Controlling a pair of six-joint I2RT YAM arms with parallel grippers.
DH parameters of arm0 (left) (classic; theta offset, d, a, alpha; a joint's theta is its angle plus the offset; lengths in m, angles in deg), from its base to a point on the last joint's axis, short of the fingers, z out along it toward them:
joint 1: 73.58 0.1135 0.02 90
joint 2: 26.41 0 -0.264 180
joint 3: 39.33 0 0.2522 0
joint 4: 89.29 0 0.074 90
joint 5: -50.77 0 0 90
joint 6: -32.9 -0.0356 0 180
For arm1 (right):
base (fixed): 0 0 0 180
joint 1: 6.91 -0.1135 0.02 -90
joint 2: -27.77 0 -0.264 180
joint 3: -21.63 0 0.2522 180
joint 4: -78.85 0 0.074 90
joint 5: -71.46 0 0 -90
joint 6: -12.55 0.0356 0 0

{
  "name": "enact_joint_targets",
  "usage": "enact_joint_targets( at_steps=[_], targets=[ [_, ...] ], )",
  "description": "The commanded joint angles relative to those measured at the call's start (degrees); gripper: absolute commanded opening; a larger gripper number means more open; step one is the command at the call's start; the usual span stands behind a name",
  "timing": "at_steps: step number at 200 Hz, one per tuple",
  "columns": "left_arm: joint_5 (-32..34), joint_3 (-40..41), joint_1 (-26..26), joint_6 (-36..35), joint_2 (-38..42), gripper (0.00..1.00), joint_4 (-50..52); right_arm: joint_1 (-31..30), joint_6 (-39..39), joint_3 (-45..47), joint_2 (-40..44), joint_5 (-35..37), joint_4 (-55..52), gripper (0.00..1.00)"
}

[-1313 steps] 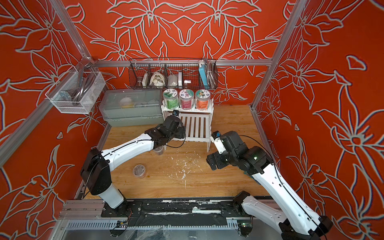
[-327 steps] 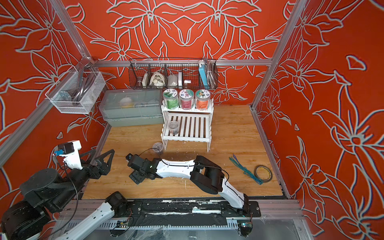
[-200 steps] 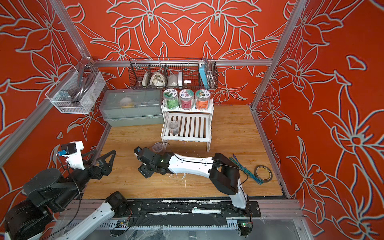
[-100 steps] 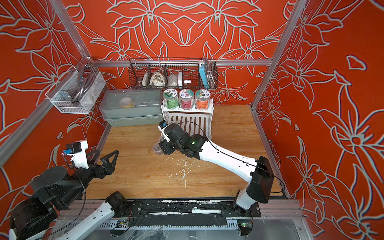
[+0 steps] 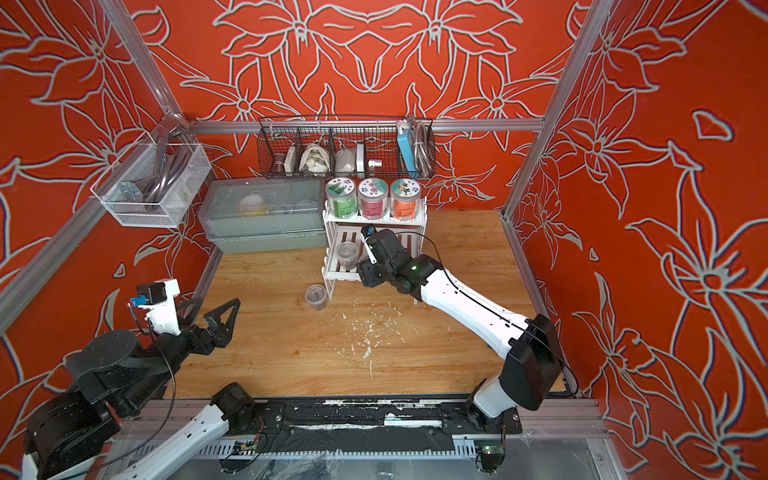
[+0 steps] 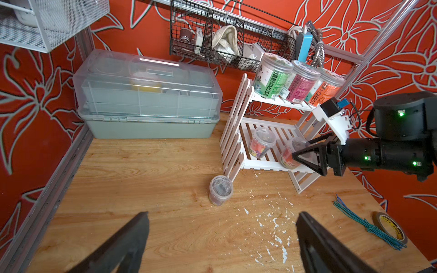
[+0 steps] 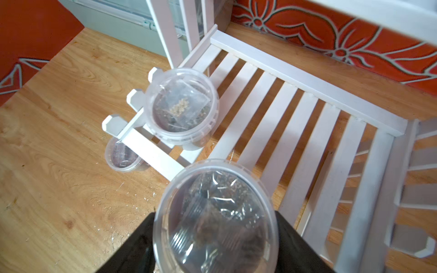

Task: Place the seed container on the shelf
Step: Place the seed jar on the shelf.

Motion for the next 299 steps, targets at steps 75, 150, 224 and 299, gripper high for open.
enact_joint_targets(
  at_steps=[75, 150, 224, 299],
  targets=[
    [-0.5, 0.8, 0.4, 0.2, -0.5, 0.96, -1.3, 3.7, 0.3, -0.9, -2.9, -3.2, 4.0, 0.68],
    [-1.2, 1.2, 0.4, 0.7, -0.2, 0.96, -1.6, 4.1, 0.3, -1.2, -5.2, -1.9, 5.7, 0.69],
    [-1.7, 1.9, 0.4, 0.9, 0.0, 0.96, -2.1, 4.5, 1.4, -0.7, -6.9, -2.7, 7.5, 0.71],
    [-2.5, 2.5, 0.4, 1.1, 0.1, 0.96, -2.6, 4.6, 1.1, -1.3, -6.2, 0.2, 6.0, 0.87]
  ],
)
